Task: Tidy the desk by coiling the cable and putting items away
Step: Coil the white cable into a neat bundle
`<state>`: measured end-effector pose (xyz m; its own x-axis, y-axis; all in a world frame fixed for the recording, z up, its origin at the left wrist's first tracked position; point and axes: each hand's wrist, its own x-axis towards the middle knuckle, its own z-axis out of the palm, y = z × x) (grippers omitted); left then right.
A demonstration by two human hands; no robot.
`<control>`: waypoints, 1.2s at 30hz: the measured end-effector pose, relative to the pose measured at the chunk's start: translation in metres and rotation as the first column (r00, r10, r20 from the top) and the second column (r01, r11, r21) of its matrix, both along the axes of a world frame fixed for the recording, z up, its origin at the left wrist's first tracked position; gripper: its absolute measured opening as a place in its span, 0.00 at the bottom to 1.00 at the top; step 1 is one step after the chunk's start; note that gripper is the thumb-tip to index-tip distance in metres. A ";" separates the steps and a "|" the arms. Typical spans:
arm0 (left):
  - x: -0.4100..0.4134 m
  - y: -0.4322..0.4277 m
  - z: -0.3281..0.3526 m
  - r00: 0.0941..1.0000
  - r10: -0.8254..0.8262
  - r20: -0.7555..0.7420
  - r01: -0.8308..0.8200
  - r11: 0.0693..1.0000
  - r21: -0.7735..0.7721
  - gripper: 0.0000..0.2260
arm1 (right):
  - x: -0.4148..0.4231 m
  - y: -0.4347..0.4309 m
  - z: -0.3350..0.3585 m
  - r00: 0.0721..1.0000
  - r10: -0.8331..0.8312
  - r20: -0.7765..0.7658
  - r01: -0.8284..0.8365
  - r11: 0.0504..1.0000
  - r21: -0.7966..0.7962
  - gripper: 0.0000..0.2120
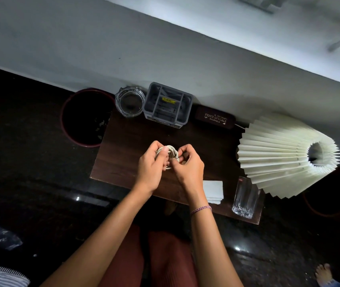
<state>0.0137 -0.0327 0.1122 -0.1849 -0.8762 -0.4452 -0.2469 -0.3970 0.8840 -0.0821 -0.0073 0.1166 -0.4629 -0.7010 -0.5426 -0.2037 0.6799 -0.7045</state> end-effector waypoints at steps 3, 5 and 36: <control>-0.007 -0.006 0.002 0.956 0.174 -0.237 -0.120 0.967 0.225 0.13 | 0.000 0.002 0.000 0.969 -0.142 0.204 0.147 0.989 -0.010 0.11; -0.006 -0.012 0.005 0.889 0.306 -0.340 -0.180 0.917 0.355 0.14 | -0.006 0.002 0.004 0.816 -0.272 0.510 0.304 0.952 0.020 0.07; -0.095 -0.043 -0.121 0.978 0.183 0.098 -0.206 0.785 0.584 0.08 | -0.091 -0.026 -0.131 0.777 -0.593 0.210 0.610 0.792 -0.019 0.15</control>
